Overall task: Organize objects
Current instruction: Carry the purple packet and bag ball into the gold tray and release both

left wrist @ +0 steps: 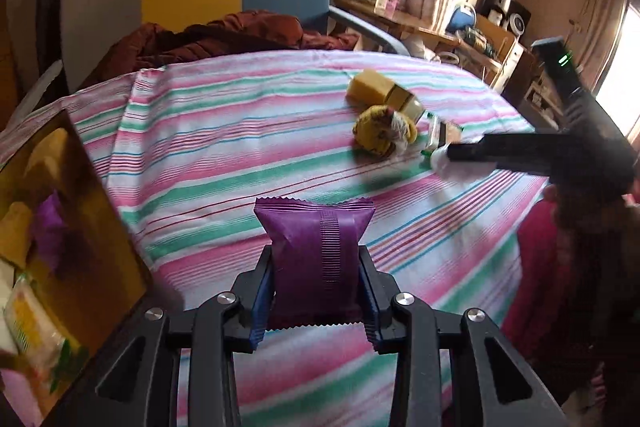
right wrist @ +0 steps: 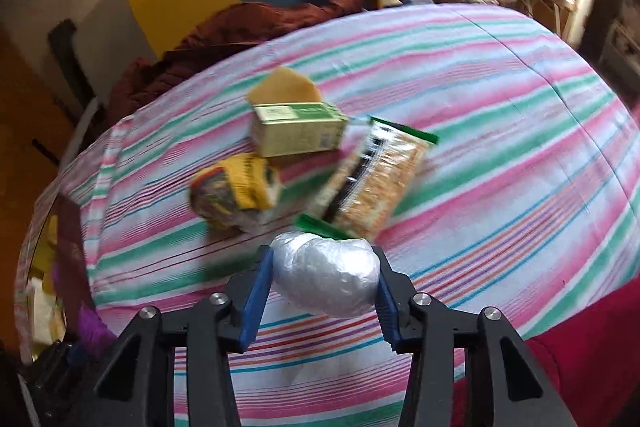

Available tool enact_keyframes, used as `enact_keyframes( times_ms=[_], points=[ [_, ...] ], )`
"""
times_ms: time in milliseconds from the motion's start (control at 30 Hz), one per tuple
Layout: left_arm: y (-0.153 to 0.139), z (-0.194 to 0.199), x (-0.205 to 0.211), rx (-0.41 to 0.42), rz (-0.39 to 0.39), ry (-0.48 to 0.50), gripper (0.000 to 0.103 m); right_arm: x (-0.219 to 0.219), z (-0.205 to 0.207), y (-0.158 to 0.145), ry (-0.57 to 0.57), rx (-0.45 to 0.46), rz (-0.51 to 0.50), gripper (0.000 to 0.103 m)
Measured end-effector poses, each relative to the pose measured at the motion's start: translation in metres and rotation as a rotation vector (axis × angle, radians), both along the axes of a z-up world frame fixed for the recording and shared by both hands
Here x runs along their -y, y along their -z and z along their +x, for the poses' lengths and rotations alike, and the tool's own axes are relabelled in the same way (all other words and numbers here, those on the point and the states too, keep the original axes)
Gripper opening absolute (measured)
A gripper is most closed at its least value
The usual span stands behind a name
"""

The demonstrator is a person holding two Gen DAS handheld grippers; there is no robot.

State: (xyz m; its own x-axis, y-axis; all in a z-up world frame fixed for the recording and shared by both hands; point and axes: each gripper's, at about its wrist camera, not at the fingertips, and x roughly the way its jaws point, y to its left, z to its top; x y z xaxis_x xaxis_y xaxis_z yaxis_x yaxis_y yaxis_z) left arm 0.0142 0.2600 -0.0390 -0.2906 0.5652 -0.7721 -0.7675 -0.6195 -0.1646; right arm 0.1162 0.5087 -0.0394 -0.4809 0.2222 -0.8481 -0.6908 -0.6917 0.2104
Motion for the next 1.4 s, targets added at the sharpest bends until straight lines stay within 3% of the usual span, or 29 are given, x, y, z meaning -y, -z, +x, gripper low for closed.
enact_keyframes(
  times_ms=[133, 300, 533, 733, 1067, 1333, 1400],
  points=[
    [-0.014, 0.004, 0.024, -0.005, 0.038, -0.019, 0.037, 0.009, -0.008, 0.002, -0.046, 0.042, 0.025, 0.045],
    [-0.031, -0.005, 0.064, -0.011, 0.078, -0.091, 0.037, 0.012, -0.008, -0.003, -0.078, -0.003, 0.032, 0.045],
    [-0.052, -0.037, 0.156, -0.022, 0.136, -0.312, 0.038, 0.038, -0.01, -0.012, -0.147, -0.025, 0.051, 0.045],
    [-0.041, -0.058, 0.218, 0.004, 0.111, -0.465, 0.038, 0.063, -0.012, -0.032, -0.197, -0.094, 0.042, 0.045],
    [-0.015, -0.061, 0.242, 0.056, 0.085, -0.525, 0.038, 0.173, -0.072, -0.081, -0.496, -0.243, 0.025, 0.045],
    [-0.01, -0.063, 0.249, 0.063, 0.085, -0.542, 0.038, 0.245, -0.11, -0.079, -0.668, -0.249, 0.002, 0.045],
    [-0.006, -0.064, 0.248, 0.072, 0.079, -0.545, 0.04, 0.258, -0.117, -0.074, -0.693, -0.23, 0.004, 0.049]
  ],
)
